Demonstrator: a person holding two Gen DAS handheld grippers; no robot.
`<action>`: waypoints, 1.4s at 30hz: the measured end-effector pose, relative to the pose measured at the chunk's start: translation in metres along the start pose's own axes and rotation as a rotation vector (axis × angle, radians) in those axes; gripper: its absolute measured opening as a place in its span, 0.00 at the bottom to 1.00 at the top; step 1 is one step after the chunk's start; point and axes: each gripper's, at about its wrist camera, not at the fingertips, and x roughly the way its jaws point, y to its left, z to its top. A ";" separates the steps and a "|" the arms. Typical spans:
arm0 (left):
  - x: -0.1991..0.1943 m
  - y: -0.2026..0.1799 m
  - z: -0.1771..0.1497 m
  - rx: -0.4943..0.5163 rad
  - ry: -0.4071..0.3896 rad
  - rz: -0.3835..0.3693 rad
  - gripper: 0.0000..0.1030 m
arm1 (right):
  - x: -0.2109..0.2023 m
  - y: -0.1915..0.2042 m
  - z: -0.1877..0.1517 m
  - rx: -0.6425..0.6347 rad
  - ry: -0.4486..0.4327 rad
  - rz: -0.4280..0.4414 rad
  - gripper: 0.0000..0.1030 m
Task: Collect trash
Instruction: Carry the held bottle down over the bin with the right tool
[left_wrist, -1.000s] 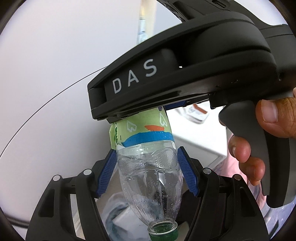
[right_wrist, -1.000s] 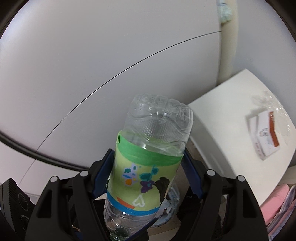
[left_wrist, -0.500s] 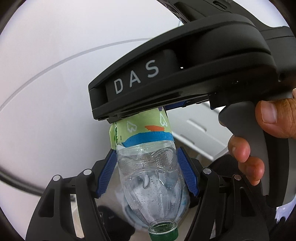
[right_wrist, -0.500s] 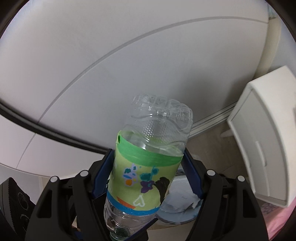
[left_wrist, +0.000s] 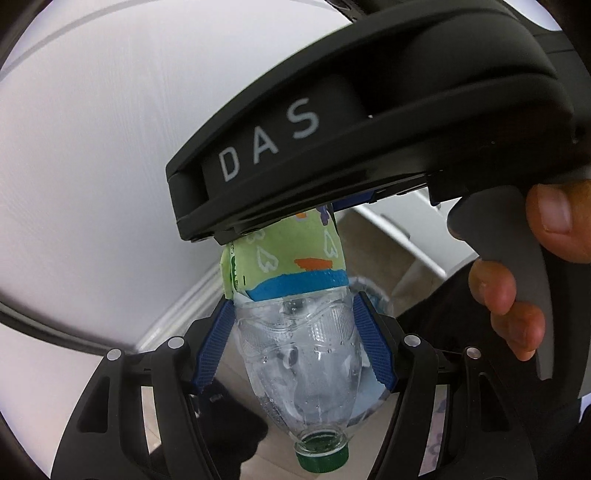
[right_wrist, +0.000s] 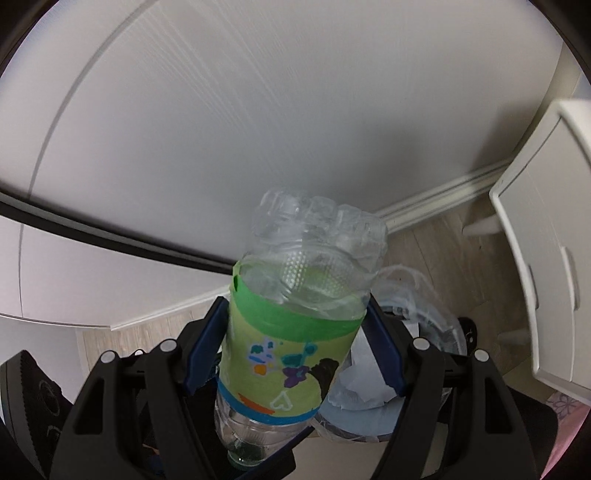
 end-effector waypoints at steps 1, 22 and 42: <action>0.003 -0.001 -0.003 0.000 0.009 -0.004 0.62 | 0.007 -0.007 -0.002 0.008 0.011 0.002 0.67; 0.132 0.011 -0.014 -0.092 0.309 -0.119 0.60 | 0.128 -0.104 -0.063 0.157 0.219 0.016 0.66; 0.210 0.027 -0.006 -0.084 0.430 -0.156 0.60 | 0.184 -0.149 -0.077 0.306 0.309 0.072 0.66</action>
